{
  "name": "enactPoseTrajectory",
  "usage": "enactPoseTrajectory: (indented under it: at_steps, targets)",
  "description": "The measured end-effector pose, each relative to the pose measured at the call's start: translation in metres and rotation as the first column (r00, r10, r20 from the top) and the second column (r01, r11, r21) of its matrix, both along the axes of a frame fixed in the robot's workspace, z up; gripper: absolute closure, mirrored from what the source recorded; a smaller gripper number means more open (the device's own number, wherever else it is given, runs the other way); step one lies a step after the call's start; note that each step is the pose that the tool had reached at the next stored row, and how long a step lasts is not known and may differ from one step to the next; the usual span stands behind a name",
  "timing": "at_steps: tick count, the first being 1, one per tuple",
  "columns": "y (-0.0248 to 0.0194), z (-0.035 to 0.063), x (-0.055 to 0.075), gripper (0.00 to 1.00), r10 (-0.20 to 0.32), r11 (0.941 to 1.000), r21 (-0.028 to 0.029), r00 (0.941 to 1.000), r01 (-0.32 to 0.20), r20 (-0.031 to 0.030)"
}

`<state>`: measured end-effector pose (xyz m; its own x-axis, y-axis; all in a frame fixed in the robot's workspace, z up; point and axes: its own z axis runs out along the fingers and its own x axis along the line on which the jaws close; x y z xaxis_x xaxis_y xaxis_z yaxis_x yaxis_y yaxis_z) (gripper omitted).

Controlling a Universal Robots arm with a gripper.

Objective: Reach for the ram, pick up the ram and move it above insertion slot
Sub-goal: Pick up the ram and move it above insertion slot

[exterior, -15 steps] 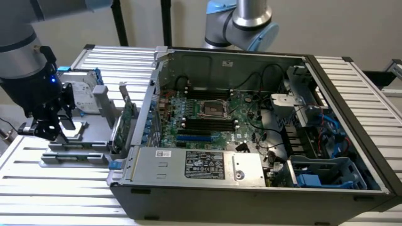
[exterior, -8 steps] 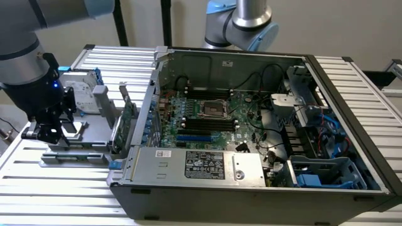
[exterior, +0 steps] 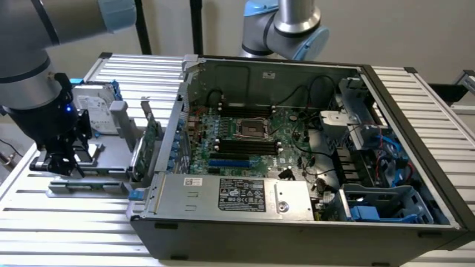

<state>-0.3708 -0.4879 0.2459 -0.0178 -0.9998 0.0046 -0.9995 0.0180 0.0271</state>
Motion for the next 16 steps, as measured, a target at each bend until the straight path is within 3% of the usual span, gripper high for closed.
enactPoseTrajectory:
  at_steps: [16]
  targets:
    - [-0.0023, -0.0291, -0.003, 0.58, 0.006, 1.0000, 0.0000, 1.0000, -0.006, 0.0000]
